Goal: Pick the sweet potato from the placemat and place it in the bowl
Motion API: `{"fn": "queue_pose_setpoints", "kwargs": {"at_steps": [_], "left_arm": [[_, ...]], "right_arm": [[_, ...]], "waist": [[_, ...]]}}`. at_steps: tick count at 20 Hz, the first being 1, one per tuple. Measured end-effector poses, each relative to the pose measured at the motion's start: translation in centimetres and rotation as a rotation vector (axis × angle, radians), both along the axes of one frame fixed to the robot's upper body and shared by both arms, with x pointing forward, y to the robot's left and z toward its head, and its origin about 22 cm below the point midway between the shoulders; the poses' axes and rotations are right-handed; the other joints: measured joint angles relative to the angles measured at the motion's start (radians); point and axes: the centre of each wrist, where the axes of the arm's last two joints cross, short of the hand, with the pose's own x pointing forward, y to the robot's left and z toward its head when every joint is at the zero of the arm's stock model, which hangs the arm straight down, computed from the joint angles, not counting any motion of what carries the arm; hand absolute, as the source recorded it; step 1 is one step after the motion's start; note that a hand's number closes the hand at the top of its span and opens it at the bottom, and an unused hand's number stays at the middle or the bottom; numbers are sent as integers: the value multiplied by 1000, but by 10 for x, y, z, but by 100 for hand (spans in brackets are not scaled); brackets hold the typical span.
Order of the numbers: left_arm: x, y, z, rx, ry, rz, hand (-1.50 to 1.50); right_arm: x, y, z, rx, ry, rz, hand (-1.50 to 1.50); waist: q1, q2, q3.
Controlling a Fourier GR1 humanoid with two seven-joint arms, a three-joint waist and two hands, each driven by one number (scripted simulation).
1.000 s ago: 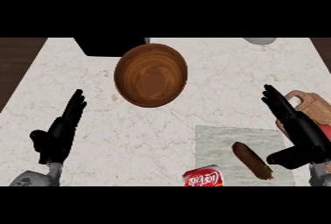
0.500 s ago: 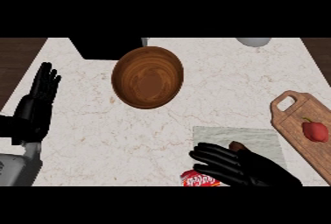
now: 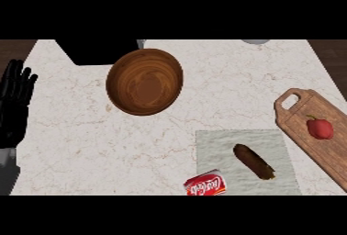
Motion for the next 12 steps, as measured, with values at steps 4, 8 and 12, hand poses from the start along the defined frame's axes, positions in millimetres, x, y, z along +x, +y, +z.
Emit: {"fn": "queue_pose_setpoints", "kwargs": {"at_steps": [4,8,12], "left_arm": [[0,4,1,2,-10,8,0],[1,8,1,2,-12,19,0],[1,8,0,3,-13,5,0]], "right_arm": [[-10,-10,21,-165,-88,-80,-150],[-8,-21,30,-362,-93,-147,-150],[-5,-27,39,-542,-107,-195,-150]], "waist": [[-10,1,-2],[-15,2,-4],[-3,5,-5]]}}
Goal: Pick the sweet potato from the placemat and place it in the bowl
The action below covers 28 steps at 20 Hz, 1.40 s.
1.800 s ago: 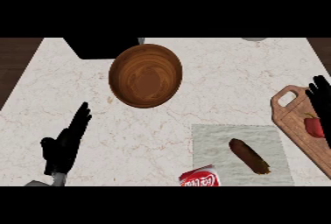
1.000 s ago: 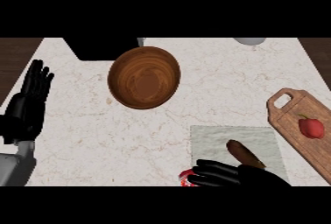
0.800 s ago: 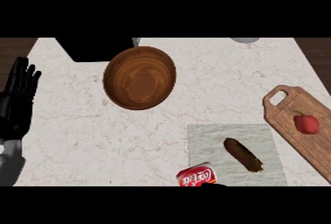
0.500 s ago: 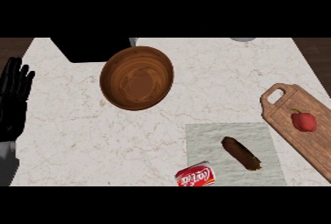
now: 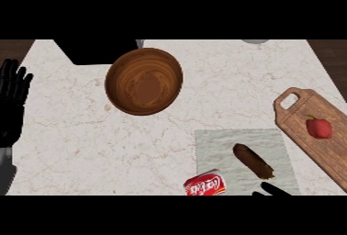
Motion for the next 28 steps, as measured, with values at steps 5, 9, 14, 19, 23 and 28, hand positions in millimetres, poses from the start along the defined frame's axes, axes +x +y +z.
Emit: {"fn": "queue_pose_setpoints", "kwargs": {"at_steps": [5,9,14,19,23,28], "left_arm": [[3,-5,-1,-2,1,-22,0],[8,-4,6,-2,-7,-29,0],[9,-7,1,-6,-13,-37,0],[9,-9,4,-5,-12,-50,0],[13,-9,13,-4,-16,-47,0],[17,-16,10,-7,-13,-49,0]], "right_arm": [[-2,2,1,-133,4,-58,-150],[0,8,1,-186,-21,-88,-150],[0,15,-7,-232,-52,-93,-150],[0,18,-23,-268,-97,-92,-150],[6,20,-41,-276,-123,-108,-150],[28,16,-56,-285,-134,-121,-150]], "waist": [[13,4,1],[28,8,2],[37,12,4],[41,13,4],[42,14,5],[44,15,5]]}}
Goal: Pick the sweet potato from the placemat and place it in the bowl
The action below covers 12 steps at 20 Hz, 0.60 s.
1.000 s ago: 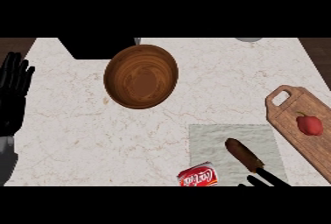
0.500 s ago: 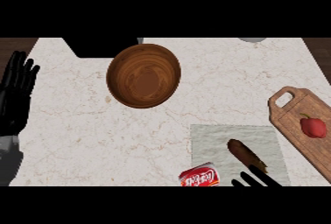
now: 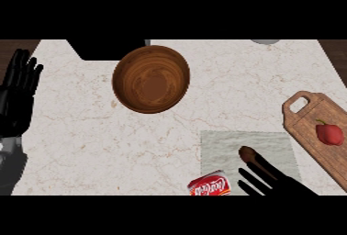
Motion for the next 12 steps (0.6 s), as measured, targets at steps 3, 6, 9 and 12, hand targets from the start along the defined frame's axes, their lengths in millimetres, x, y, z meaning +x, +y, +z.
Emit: {"fn": "queue_pose_setpoints", "kwargs": {"at_steps": [3,6,9,12], "left_arm": [[-3,-2,-2,-2,2,-3,0],[-3,1,-4,-4,-3,0,0],[-3,2,-7,-2,-1,-3,0],[0,6,-5,-2,-4,0,0]], "right_arm": [[10,-1,-6,7,1,4,-150],[16,-4,-14,15,17,21,-150],[21,-6,-19,21,26,45,-150],[25,2,-22,19,32,59,-150]], "waist": [[1,0,0],[1,0,0],[0,0,0],[0,0,0]]}}
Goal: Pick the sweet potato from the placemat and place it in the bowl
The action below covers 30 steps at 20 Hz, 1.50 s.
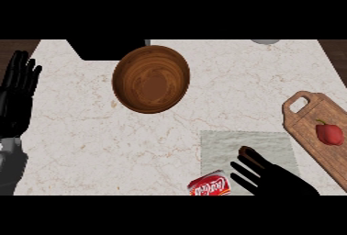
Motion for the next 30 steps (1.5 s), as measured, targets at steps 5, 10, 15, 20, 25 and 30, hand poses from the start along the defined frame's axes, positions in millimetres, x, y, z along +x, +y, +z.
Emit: {"fn": "queue_pose_setpoints", "kwargs": {"at_steps": [5,10,15,20,25,30], "left_arm": [[-4,-3,-2,4,2,0,0],[-4,-4,-1,-3,5,-1,0],[0,1,1,4,3,0,0],[-2,-5,0,2,3,1,0],[-9,-5,-2,11,5,2,0],[-5,2,0,8,7,1,0]], "right_arm": [[7,-3,-19,-22,-8,-15,-150],[17,0,-34,-33,-10,-23,-150],[26,-8,-42,-46,-11,-40,-150],[33,-4,-58,-71,-23,-80,-150],[44,-11,-65,-77,-48,-76,150],[55,-4,-66,-9,-68,-6,150]], "waist": [[1,0,0],[1,0,0],[-1,0,0],[0,0,0],[2,-2,-1],[2,-4,-4]]}}
